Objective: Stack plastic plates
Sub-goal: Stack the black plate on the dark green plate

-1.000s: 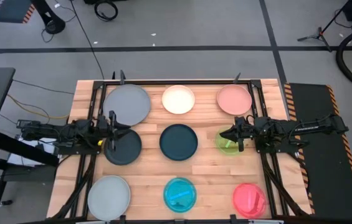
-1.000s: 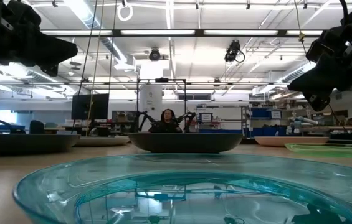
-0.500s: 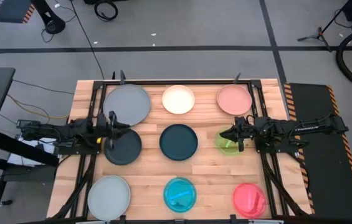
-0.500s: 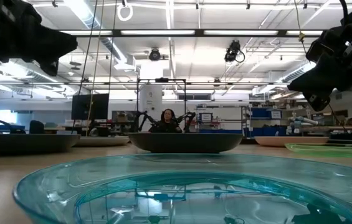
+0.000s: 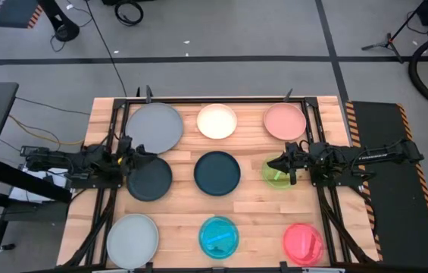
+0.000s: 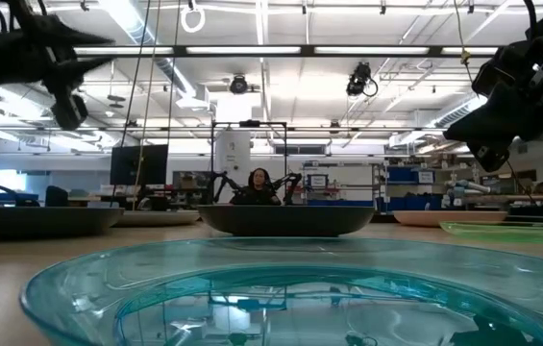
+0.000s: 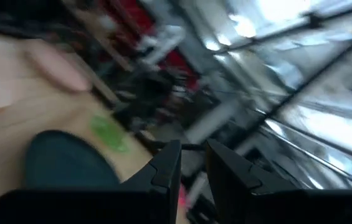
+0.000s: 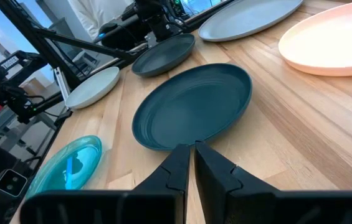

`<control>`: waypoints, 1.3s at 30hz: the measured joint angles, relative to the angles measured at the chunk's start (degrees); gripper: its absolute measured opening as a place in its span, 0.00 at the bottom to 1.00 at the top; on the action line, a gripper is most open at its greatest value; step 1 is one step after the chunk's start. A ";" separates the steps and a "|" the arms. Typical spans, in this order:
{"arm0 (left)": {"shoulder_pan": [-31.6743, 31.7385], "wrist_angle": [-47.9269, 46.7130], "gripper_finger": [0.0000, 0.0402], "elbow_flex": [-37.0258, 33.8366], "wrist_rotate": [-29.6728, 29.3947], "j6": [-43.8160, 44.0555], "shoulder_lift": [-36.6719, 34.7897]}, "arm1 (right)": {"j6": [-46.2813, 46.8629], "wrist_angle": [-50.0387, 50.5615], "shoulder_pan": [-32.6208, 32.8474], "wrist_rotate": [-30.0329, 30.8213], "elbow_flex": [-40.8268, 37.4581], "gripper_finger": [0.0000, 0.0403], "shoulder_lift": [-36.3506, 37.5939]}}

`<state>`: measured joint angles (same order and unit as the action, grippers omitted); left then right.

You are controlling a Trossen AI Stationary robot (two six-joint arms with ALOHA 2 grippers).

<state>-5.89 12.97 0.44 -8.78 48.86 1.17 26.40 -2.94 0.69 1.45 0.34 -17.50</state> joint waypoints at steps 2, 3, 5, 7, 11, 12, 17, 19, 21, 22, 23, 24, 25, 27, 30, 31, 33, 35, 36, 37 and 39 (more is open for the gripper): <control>-0.20 -0.99 0.20 1.10 5.25 -1.03 0.10 | 0.00 -0.02 0.00 0.00 0.01 0.08 -0.02; -0.53 -2.26 0.20 2.38 7.30 -1.14 0.32 | 0.01 -0.02 0.00 0.00 0.00 0.08 0.00; -1.69 -5.17 0.20 6.45 8.22 -2.08 1.39 | 0.02 0.00 -0.02 0.00 0.00 0.08 -0.02; -3.08 -10.66 0.20 11.82 7.98 -6.30 3.72 | -0.01 -0.23 -0.02 0.00 0.00 0.08 -0.02; -5.51 -24.76 0.20 24.23 4.92 -14.30 12.08 | 0.01 -0.35 0.00 -0.01 0.02 0.08 0.00; -6.05 -27.91 0.20 27.05 3.73 -15.70 14.53 | 0.02 -0.35 -0.02 0.00 0.00 0.08 -0.02; -8.38 -39.79 0.20 37.63 1.53 -14.68 26.77 | 0.02 -0.42 0.00 0.00 0.02 0.08 0.00; -9.90 -42.68 0.20 40.09 1.41 -13.06 30.94 | 0.01 -0.42 -0.01 0.00 0.02 0.08 0.00; -12.00 -43.64 0.20 41.88 1.18 -12.08 35.02 | 0.01 -0.42 -0.02 0.00 0.02 0.08 0.00; -13.20 -43.59 0.20 42.74 0.70 -11.85 36.77 | -0.01 -0.42 -0.02 0.00 0.02 0.08 -0.02; -14.65 -43.71 0.19 43.67 -0.07 -11.15 38.58 | 0.01 -0.42 0.00 -0.01 0.02 0.08 0.00; -16.07 -43.96 0.19 44.90 -1.29 -10.13 40.25 | 0.00 -0.42 -0.01 -0.01 0.01 0.08 -0.01; -17.59 -44.04 0.18 46.32 -2.63 -9.30 41.90 | 0.02 -0.42 0.00 0.00 0.00 0.08 -0.02; -20.54 -45.79 0.15 49.66 -4.77 -7.72 45.26 | 0.00 -0.42 -0.01 0.00 0.00 0.08 -0.01; -23.97 -52.76 0.10 55.47 -5.67 -3.59 50.37 | 0.02 -0.42 0.00 0.00 0.02 0.08 -0.02; -24.92 -56.18 0.08 57.28 -5.66 -1.42 52.04 | -0.01 -0.41 -0.01 0.00 0.01 0.08 -0.01; -26.84 -63.10 0.06 60.58 -5.38 3.75 55.30 | 0.01 -0.42 0.00 0.00 0.01 0.08 0.00; -28.52 -69.12 0.05 63.03 -5.19 9.09 58.26 | 0.02 -0.40 -0.01 0.00 0.01 0.08 0.00; -29.24 -71.73 0.05 63.91 -5.15 11.49 59.69 | 0.00 -0.40 -0.01 -0.01 0.01 0.08 -0.02; -29.96 -73.83 0.05 64.49 -4.94 13.75 61.05 | 0.02 -0.44 -0.01 0.00 0.00 0.08 0.00; -31.07 -76.21 0.07 64.86 -3.80 17.36 63.33 | 0.02 -0.44 0.00 -0.02 0.00 0.08 0.00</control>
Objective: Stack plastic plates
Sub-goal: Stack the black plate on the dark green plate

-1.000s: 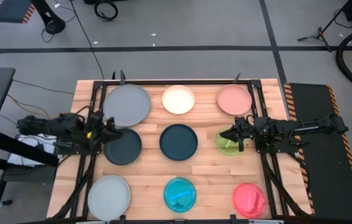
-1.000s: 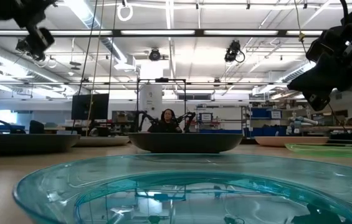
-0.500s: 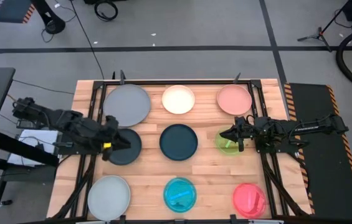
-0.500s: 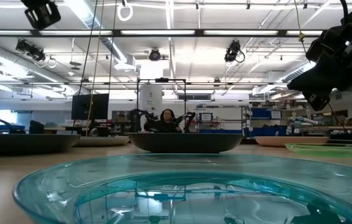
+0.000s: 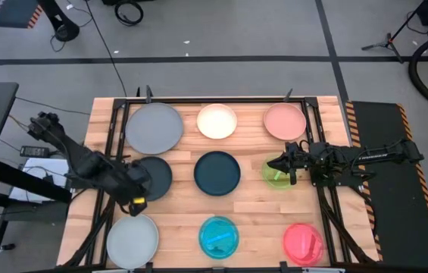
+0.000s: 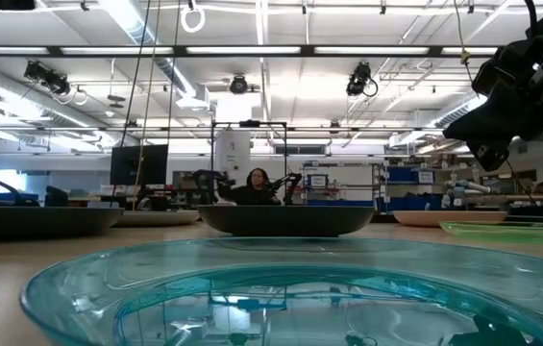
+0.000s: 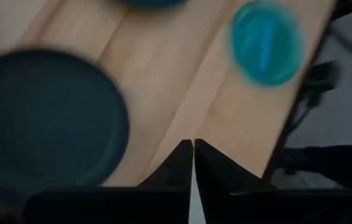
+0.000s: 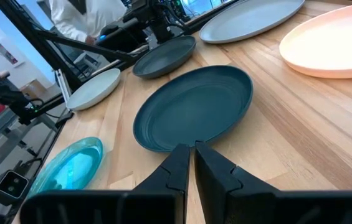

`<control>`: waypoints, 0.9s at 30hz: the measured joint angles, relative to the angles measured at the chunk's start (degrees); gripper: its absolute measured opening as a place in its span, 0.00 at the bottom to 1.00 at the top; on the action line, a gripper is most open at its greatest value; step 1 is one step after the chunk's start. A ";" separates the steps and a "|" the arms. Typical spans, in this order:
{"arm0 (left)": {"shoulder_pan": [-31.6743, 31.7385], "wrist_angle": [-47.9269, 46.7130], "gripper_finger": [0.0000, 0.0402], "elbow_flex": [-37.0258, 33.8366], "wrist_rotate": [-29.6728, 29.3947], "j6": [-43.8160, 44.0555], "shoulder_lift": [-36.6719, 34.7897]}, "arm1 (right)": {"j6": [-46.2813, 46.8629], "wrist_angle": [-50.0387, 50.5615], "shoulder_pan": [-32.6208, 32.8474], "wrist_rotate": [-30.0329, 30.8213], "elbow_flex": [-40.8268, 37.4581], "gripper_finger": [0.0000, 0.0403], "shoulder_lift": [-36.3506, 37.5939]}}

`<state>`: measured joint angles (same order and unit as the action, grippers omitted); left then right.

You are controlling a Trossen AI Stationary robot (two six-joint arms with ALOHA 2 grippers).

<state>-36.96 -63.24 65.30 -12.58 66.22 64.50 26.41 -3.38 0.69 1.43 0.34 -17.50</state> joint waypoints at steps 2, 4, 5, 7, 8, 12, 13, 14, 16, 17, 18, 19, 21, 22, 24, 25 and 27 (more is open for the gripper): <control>-0.74 -0.35 0.10 -0.02 1.87 2.50 2.15 | 0.00 0.00 -0.02 0.02 0.00 0.08 0.00; -1.20 -0.35 0.15 -0.02 3.44 3.95 4.11 | -0.01 0.00 0.00 0.01 0.00 0.08 -0.01; -1.34 -0.33 0.18 -0.02 4.05 4.34 4.99 | -0.01 0.00 -0.01 0.02 0.01 0.08 -0.01; -1.44 -0.30 0.24 -0.02 5.84 5.34 6.30 | 0.00 0.00 -0.01 0.02 0.02 0.08 -0.01; -1.37 -0.32 0.27 0.09 7.15 5.74 6.78 | -0.01 0.00 -0.01 0.02 0.01 0.08 -0.01; -0.56 -0.14 0.39 5.27 12.08 7.66 8.91 | -0.01 0.00 -0.02 0.02 0.00 0.08 -0.01; -0.61 -0.22 0.40 7.51 12.12 7.80 9.49 | 0.00 0.00 -0.02 0.02 0.02 0.08 0.00; -0.81 -0.08 0.41 9.94 11.38 7.70 10.15 | -0.02 0.00 0.00 0.00 0.00 0.08 -0.02; -1.48 -0.04 0.42 14.76 7.62 6.71 11.61 | -0.02 0.00 -0.01 0.02 0.00 0.08 -0.02; -1.91 -0.52 0.41 16.90 5.45 5.75 12.54 | -0.01 0.02 0.00 0.00 0.02 0.08 0.00; -2.30 -1.66 0.41 18.59 3.95 5.25 13.56 | -0.01 0.00 0.00 0.02 0.01 0.08 -0.02; -2.53 -4.18 0.40 19.92 3.10 5.02 14.70 | -0.02 -0.05 -0.01 0.01 0.01 0.08 -0.01; -2.59 -10.11 0.40 20.63 2.93 5.18 16.93 | -0.02 -0.09 -0.02 0.00 0.00 0.08 -0.01; -2.69 -12.73 0.40 20.48 2.94 5.41 18.10 | 0.00 -0.13 0.00 0.02 0.01 0.08 -0.01; -2.86 -16.04 0.40 19.69 2.88 5.32 20.25 | -0.01 -0.47 -0.01 0.02 0.02 0.08 -0.01; -2.86 -16.30 0.41 18.95 2.89 4.99 21.24 | -0.02 -0.48 -0.02 0.00 0.00 0.08 0.00; -2.85 -14.07 0.43 17.41 2.98 3.73 23.01 | -0.01 -0.51 -0.02 0.01 0.01 0.08 -0.01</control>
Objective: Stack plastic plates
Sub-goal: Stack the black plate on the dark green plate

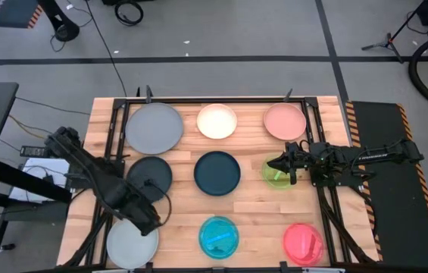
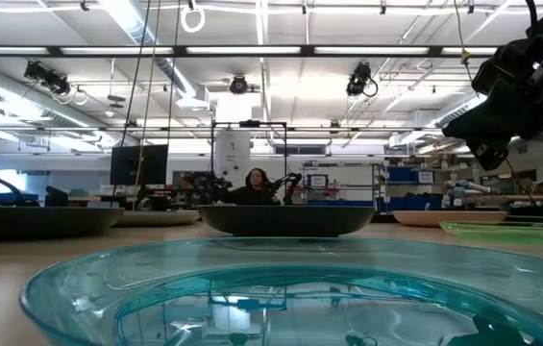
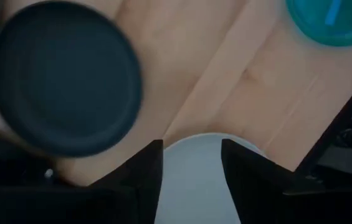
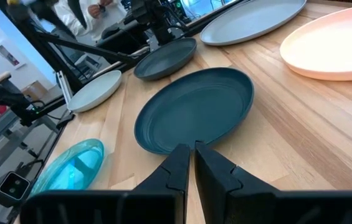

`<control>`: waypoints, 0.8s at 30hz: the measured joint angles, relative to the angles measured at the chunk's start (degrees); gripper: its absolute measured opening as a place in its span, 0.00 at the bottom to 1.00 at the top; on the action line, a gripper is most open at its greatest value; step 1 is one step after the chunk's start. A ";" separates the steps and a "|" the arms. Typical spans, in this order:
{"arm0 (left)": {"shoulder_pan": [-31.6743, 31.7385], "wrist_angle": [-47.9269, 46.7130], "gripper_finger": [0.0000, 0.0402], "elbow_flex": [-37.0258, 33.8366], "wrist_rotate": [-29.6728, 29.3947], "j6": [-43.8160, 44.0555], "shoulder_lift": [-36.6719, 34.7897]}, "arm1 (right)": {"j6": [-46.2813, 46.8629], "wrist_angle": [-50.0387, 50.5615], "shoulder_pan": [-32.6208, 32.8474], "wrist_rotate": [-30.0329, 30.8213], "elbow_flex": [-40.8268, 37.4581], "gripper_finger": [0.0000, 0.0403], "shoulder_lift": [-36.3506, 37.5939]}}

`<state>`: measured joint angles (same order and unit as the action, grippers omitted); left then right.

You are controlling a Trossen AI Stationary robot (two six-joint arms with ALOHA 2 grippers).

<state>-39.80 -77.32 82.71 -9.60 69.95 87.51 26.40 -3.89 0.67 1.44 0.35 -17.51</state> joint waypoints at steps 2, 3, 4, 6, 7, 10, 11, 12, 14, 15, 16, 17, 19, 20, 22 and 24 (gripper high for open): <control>0.43 3.56 0.46 -1.32 0.05 -1.39 1.46 | -0.01 -0.03 0.00 0.01 -0.01 0.08 0.01; 0.69 4.55 0.48 -1.74 0.05 -1.77 2.22 | -0.01 -0.03 0.01 -0.01 -0.01 0.08 -0.01; 1.10 4.92 0.50 -1.97 0.06 -1.92 3.14 | 0.00 -0.06 0.00 0.00 -0.01 0.08 -0.01; 2.32 4.58 0.53 -2.42 0.03 -1.91 4.88 | 0.00 -0.06 0.02 0.00 0.00 0.08 0.00; 3.05 3.69 0.55 -2.62 0.03 -1.69 5.79 | 0.00 -0.11 0.01 0.00 0.00 0.08 -0.01; 6.52 2.23 0.57 -4.43 0.34 -0.84 8.15 | 0.01 -0.40 0.00 0.01 -0.01 0.08 0.01; 8.06 2.67 0.57 -5.45 0.44 -0.69 8.90 | -0.01 -0.41 0.02 0.01 0.01 0.08 -0.01; 9.49 3.44 0.56 -6.41 0.40 -0.75 9.72 | -0.01 -0.43 0.00 0.01 0.01 0.08 -0.01; 12.28 5.47 0.55 -8.21 0.31 -1.53 11.34 | 0.01 -0.38 0.00 0.01 0.01 0.08 -0.01; 13.47 6.82 0.55 -8.87 0.27 -2.12 12.10 | 0.01 -0.42 0.02 0.01 0.00 0.08 0.01; 14.44 8.23 0.54 -9.39 0.27 -3.01 12.85 | -0.01 -0.43 0.02 -0.01 0.01 0.08 0.01; 15.22 9.28 0.54 -9.65 0.30 -3.37 13.66 | 0.01 -0.41 0.02 0.01 -0.01 0.08 0.00; 16.34 10.52 0.53 -9.76 0.43 -3.59 14.92 | 0.01 -0.42 0.01 0.01 -0.01 0.08 0.00; 16.74 10.92 0.52 -9.76 0.41 -3.61 15.35 | -0.01 -0.43 0.00 -0.01 0.01 0.08 0.01; 17.28 10.69 0.52 -9.76 0.41 -3.80 16.08 | -0.01 -0.43 0.02 0.01 0.01 0.08 0.01; 17.85 9.88 0.52 -9.76 0.28 -3.76 16.84 | 0.01 -0.43 0.02 0.00 0.00 0.08 -0.01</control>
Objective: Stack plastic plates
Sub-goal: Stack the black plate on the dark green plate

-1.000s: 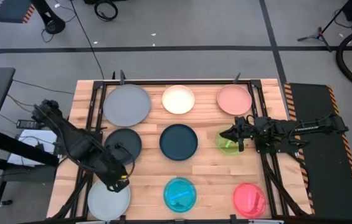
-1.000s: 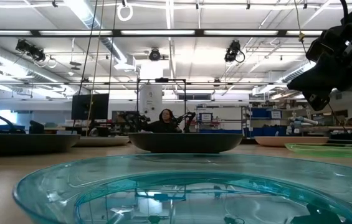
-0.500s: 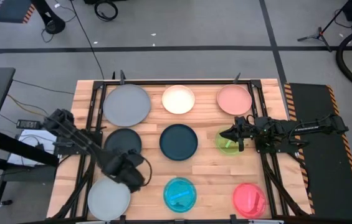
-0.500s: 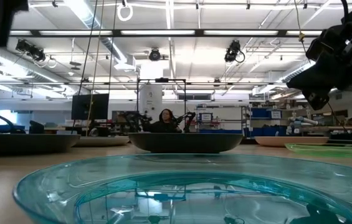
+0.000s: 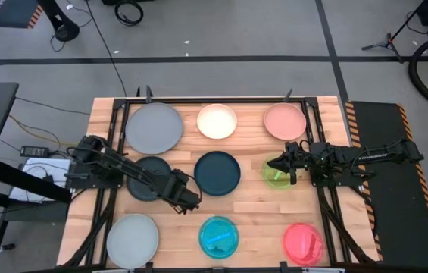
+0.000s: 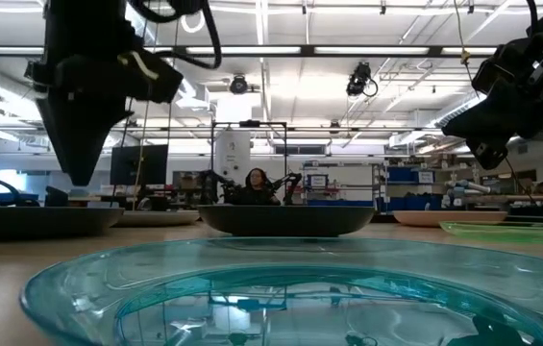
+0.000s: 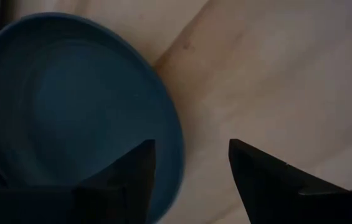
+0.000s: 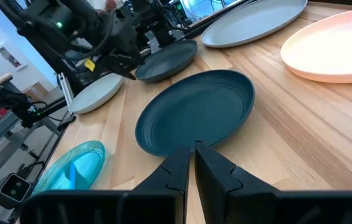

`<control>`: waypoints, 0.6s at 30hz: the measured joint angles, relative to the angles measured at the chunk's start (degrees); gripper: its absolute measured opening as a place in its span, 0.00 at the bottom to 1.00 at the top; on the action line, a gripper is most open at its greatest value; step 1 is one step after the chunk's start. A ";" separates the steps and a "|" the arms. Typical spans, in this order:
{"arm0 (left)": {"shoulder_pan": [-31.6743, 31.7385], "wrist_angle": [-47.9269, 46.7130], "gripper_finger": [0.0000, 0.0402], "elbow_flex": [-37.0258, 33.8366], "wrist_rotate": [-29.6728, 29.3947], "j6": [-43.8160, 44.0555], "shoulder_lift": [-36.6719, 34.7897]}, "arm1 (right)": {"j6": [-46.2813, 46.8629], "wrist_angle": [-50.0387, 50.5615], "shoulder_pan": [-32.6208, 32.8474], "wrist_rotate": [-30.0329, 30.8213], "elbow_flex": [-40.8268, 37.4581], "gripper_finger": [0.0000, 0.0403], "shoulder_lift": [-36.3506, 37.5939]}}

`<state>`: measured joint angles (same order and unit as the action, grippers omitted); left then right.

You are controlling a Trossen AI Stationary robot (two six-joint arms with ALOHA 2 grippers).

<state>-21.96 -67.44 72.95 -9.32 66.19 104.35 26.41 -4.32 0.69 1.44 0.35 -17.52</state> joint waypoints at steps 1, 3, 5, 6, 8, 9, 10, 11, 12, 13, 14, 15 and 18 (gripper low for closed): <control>0.28 -0.16 0.52 -0.17 -0.07 0.02 0.43 | -0.01 -0.02 -0.02 0.01 -0.01 0.08 0.01; 0.94 0.13 0.52 -1.04 -0.01 0.13 1.33 | 0.00 -0.02 -0.02 0.01 0.00 0.08 0.00; 1.88 2.31 0.52 -3.17 1.03 0.07 1.82 | 0.00 -0.16 -0.01 0.01 -0.01 0.08 0.02; 2.38 4.44 0.52 -4.55 1.97 0.03 1.84 | 0.00 -0.15 -0.02 0.01 0.01 0.08 0.00; 3.11 8.71 0.52 -7.15 3.62 0.07 1.84 | -0.02 -0.36 -0.02 0.01 0.00 0.08 0.02; 3.29 9.79 0.52 -7.96 3.95 0.19 1.85 | -0.02 -0.35 -0.02 0.01 0.01 0.08 0.02; 3.27 10.19 0.52 -8.49 4.07 0.23 1.83 | 0.00 -0.35 0.00 -0.01 -0.01 0.08 0.00; 3.22 10.36 0.52 -8.90 4.10 0.32 1.82 | -0.01 -0.35 -0.01 0.00 0.00 0.08 0.00; 3.10 10.39 0.52 -9.24 4.19 0.57 1.82 | -0.02 -0.35 -0.02 0.01 -0.01 0.08 0.00; 3.07 10.57 0.52 -9.54 4.03 0.70 1.80 | -0.02 -0.35 0.00 0.01 -0.01 0.08 0.00; 3.06 10.60 0.52 -9.74 3.85 0.84 1.73 | -0.01 -0.35 -0.02 0.01 0.01 0.08 0.01; 3.10 10.71 0.52 -9.97 3.92 0.87 1.65 | -0.01 -0.35 -0.02 0.00 0.00 0.08 0.00; 3.32 11.24 0.51 -11.00 3.87 1.10 1.48 | 0.00 -0.35 0.00 0.01 0.01 0.08 0.00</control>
<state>-18.64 -56.20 61.95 -5.45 67.30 105.83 26.41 -4.67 0.68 1.45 0.36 -17.52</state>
